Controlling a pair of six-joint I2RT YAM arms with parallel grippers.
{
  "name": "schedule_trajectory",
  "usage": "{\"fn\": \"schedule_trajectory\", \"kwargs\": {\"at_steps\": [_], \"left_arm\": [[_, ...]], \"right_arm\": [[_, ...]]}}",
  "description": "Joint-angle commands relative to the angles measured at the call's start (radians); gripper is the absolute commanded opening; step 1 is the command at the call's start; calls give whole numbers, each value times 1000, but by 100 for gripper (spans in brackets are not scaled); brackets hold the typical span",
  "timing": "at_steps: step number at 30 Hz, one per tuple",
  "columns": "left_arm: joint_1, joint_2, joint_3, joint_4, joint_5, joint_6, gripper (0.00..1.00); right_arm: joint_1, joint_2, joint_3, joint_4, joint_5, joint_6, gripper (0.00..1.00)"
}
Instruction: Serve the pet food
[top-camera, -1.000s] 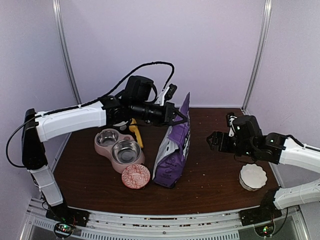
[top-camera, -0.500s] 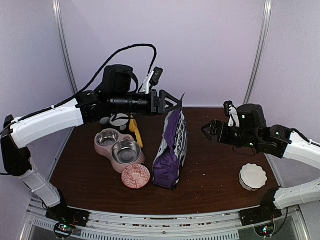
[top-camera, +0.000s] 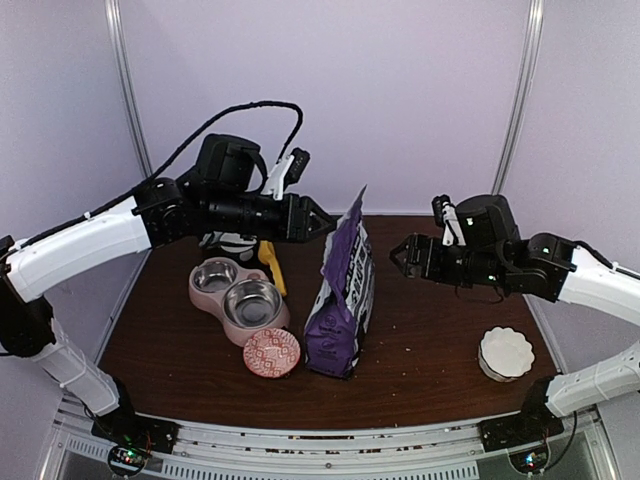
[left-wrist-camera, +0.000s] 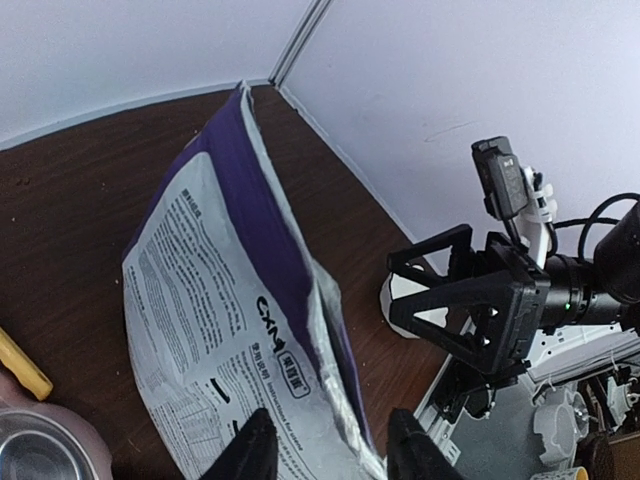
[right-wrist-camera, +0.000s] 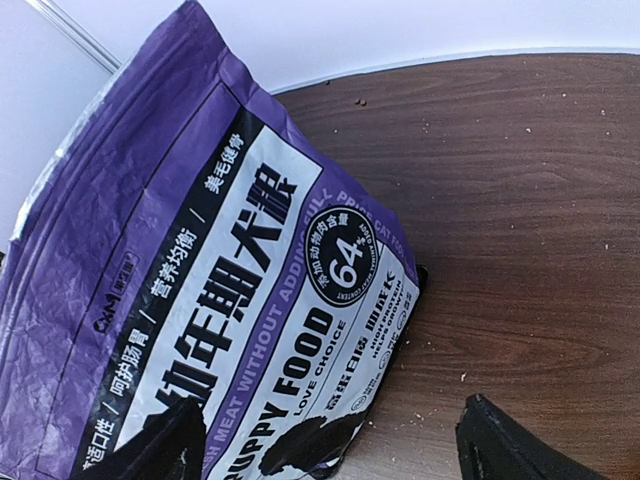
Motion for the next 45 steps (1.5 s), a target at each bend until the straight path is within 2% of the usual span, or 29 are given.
{"fn": "schedule_trajectory", "kwargs": {"at_steps": [1, 5, 13, 35, 40, 45], "left_arm": [[4, 15, 30, -15, -3, 20, 37], [4, 18, 31, -12, 1, 18, 31], [4, 28, 25, -12, 5, 12, 28], [4, 77, 7, 82, 139, -22, 34], [4, 79, 7, 95, 156, -23, 27], [4, 73, -4, 125, 181, -22, 12]], "right_arm": [[17, 17, 39, -31, 34, 5, 89], [24, 25, 51, -43, 49, 1, 89], [29, 31, 61, -60, 65, -2, 88], [42, 70, 122, -80, 69, 2, 88], [42, 73, 164, -55, 43, 20, 88], [42, 78, 185, 6, -16, 54, 87]]}}
